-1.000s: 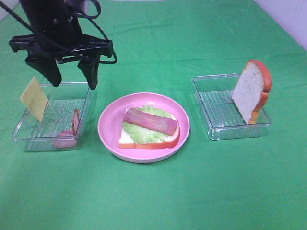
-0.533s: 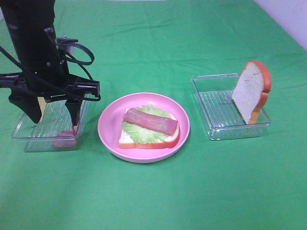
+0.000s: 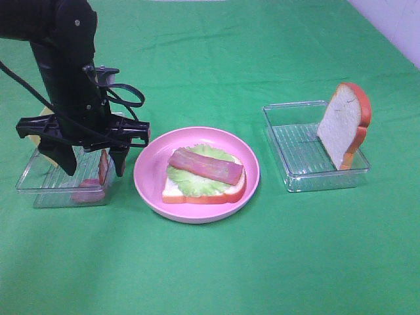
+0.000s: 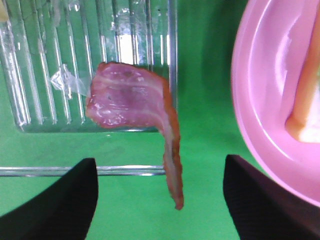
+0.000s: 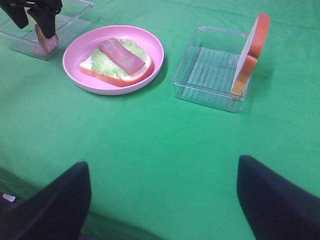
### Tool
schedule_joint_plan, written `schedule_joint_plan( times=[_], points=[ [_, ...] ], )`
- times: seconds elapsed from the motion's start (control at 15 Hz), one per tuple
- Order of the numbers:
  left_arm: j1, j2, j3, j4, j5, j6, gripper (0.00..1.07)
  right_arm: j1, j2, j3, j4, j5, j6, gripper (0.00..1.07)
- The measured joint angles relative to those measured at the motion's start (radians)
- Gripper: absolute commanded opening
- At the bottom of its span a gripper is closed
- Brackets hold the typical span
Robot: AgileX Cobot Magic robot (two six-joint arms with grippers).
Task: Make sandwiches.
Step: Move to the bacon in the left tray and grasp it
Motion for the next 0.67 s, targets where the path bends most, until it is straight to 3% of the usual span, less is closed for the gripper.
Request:
schedule_joint_plan(
  times=[0.13, 0.4, 0.47, 0.53, 0.67],
  points=[
    [0.000, 0.001, 0.000, 0.000, -0.012, -0.001, 0.58, 0.000, 0.000, 0.000, 0.000, 0.000, 0.000, 0.74],
    [0.000, 0.001, 0.000, 0.001, -0.013, -0.002, 0.50, 0.000, 0.000, 0.000, 0.000, 0.000, 0.000, 0.74],
    [0.000, 0.001, 0.000, 0.001, -0.013, -0.002, 0.44, 0.000, 0.000, 0.000, 0.000, 0.000, 0.000, 0.74],
    [0.000, 0.001, 0.000, 0.006, -0.013, -0.004, 0.31, 0.000, 0.000, 0.000, 0.000, 0.000, 0.000, 0.74],
    [0.000, 0.001, 0.000, 0.010, -0.013, -0.005, 0.23, 0.000, 0.000, 0.000, 0.000, 0.000, 0.000, 0.74]
  ],
)
